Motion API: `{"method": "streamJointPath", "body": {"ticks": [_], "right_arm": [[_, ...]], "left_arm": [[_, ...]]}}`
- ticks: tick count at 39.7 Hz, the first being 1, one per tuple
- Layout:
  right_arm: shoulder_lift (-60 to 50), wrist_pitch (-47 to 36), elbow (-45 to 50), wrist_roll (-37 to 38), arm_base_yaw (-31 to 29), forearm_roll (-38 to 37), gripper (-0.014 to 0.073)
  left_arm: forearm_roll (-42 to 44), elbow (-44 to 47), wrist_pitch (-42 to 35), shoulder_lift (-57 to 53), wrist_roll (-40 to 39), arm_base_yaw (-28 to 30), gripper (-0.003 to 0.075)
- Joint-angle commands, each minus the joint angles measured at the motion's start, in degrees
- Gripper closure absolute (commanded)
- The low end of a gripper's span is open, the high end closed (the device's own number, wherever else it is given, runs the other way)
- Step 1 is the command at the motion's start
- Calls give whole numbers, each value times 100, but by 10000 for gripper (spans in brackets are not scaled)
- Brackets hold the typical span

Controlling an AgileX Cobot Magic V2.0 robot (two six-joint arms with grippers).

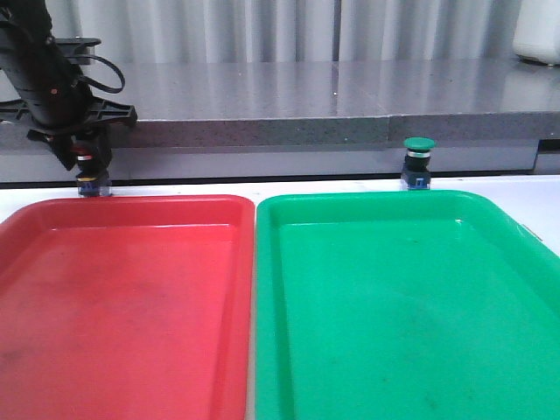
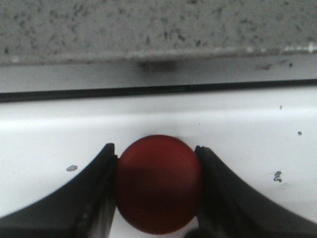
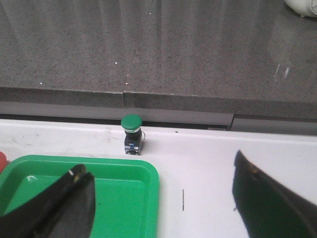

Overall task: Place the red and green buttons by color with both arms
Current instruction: 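Lift the red button and lower it into the red tray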

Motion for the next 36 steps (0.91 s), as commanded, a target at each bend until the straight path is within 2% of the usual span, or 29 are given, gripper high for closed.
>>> {"method": "streamJointPath", "body": {"ticks": [1,11,16,23,36], "right_arm": [[-5,-438,-209,-9,-16,30,6],[-5,-432,-209,-9,-16,30,6],[-5,-432,-209,-9,-16,30,6],[-5,-427,-209,-9,-16,30,6],[-5,-410,-209,-9,-16,30,6]], "left_arm": [[-34,-357,-75,-437,-47,6,740],[-24,-443,862,-1023,-47,6,740],[-75,-212,954,-1464,-47,-7,739],[-148,925,628,-2394,-89,-314,739],[-148,3386,-124,-3691,-687,-1130,739]]}}
